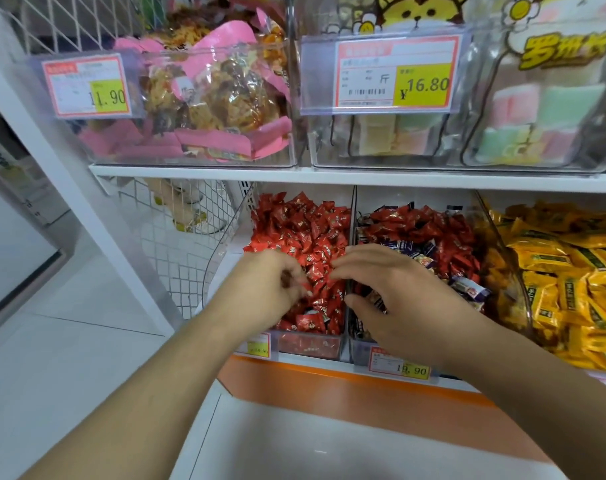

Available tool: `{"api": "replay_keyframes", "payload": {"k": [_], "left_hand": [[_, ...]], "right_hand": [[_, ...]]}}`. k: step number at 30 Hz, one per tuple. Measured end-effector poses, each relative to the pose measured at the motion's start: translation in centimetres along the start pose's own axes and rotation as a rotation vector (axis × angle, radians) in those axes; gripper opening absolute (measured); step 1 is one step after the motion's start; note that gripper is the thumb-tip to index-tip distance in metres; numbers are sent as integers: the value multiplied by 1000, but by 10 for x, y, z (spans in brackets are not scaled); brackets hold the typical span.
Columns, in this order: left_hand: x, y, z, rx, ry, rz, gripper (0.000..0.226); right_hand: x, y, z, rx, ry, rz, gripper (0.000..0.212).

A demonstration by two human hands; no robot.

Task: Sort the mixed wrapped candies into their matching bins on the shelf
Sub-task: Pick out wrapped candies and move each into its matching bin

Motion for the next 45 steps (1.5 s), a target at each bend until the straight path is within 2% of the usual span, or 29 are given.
{"api": "replay_keyframes", "payload": {"k": [3, 6, 7, 9, 11, 13, 19, 22, 26, 31, 40, 45], "left_hand": [[6, -7, 36, -125, 134, 45, 7], [11, 4, 42, -206, 210, -31, 17], [11, 12, 33, -171, 188, -84, 16], [10, 23, 3, -78, 40, -140, 15], [7, 24, -29, -46, -127, -126, 14], [1, 19, -45, -48, -205, -90, 13], [-14, 1, -51, -53, -265, -14, 15], [-16, -5, -48, -70, -259, -8, 20], [-15, -8, -50, -133, -326, -20, 34], [-11, -4, -57, -177, -402, -49, 41], [-10, -2, -59, -123, -431, -45, 29], [-11, -3, -51, -75, -340, -77, 23]], "right_hand": [[0, 0, 0, -1, 4, -3, 39], [-1, -1, 0, -7, 8, -10, 38], [-2, -3, 0, -6, 8, -9, 38], [-1, -4, 0, -1, 7, -7, 38], [0, -4, -1, 3, 0, -9, 39], [1, -3, -2, 0, -6, -12, 39], [-2, -2, -1, 16, -8, -10, 38], [-2, -1, 0, 20, -15, -14, 39], [-1, -1, 0, 17, -21, -11, 39], [0, -2, -1, 1, -26, -14, 37], [-1, -1, -2, -2, -26, -15, 35], [-1, -1, -1, 1, -20, -13, 36]]}}
Point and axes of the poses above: each hand's wrist, its own x-axis away from the middle knuckle, its own z-axis out of the back of the hand, y = z × x, the point moved 9 cm from there along -x, towards the middle knuckle, and after that the axes turned 4 degrees about z, right-handed, at the moved point
